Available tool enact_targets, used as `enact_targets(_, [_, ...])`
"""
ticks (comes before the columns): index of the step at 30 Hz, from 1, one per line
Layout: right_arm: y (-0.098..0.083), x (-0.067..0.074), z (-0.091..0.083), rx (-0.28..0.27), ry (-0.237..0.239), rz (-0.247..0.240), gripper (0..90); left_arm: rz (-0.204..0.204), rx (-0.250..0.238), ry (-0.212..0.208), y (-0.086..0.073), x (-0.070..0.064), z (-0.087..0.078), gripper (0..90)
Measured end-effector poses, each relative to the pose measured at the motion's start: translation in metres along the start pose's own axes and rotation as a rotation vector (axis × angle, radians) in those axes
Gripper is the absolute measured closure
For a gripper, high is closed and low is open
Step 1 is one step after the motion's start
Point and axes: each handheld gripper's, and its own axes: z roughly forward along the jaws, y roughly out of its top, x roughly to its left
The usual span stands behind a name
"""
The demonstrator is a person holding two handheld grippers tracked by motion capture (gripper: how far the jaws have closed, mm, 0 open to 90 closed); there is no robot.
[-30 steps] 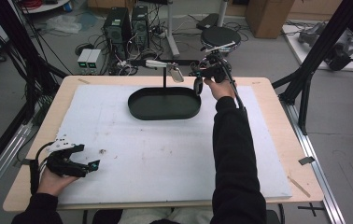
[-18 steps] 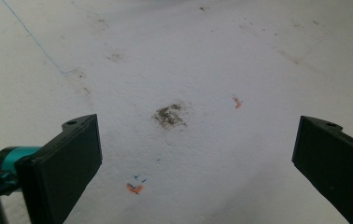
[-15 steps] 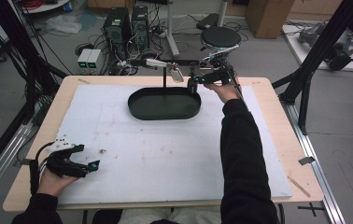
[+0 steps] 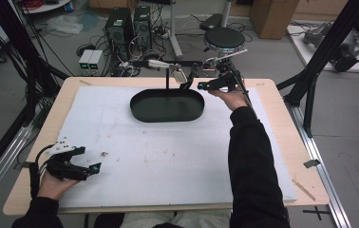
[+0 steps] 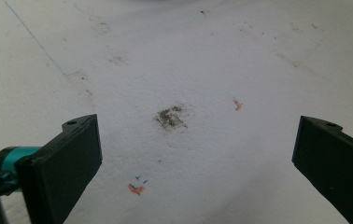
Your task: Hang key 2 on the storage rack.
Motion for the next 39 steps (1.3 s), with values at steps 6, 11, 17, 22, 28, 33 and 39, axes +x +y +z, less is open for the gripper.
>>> enact_targets(6, [-0.012, 0.006, -0.009, -0.026, -0.009, -0.035, 0.8, 0.0, -0.001, -0.002, 0.0, -0.001, 0.0, 1.9])
enact_targets(11, [-0.02, 0.01, -0.018, -0.022, -0.009, -0.058, 0.8, 0.004, 0.001, -0.002, 0.0, -0.001, -0.001, 1.9])
enact_targets(17, [-0.034, 0.012, -0.032, -0.048, -0.009, -0.067, 0.8, 0.003, 0.003, 0.0, 0.0, -0.002, -0.001, 1.9])
enact_targets(22, [-0.05, 0.009, -0.04, -0.068, -0.024, -0.075, 0.8, 0.007, 0.005, 0.001, 0.0, -0.002, -0.001, 1.9])
enact_targets(28, [-0.072, 0.009, -0.049, -0.076, -0.035, -0.084, 0.8, 0.005, 0.013, 0.001, -0.001, -0.002, 0.0, 1.9])
enact_targets(33, [-0.089, 0.01, -0.056, -0.072, -0.048, -0.099, 0.8, 0.006, 0.016, 0.002, -0.001, -0.002, 0.0, 1.9])
enact_targets(39, [-0.111, 0.004, -0.062, -0.052, -0.052, -0.082, 0.8, 0.008, 0.02, -0.002, -0.001, -0.003, 0.001, 1.9])
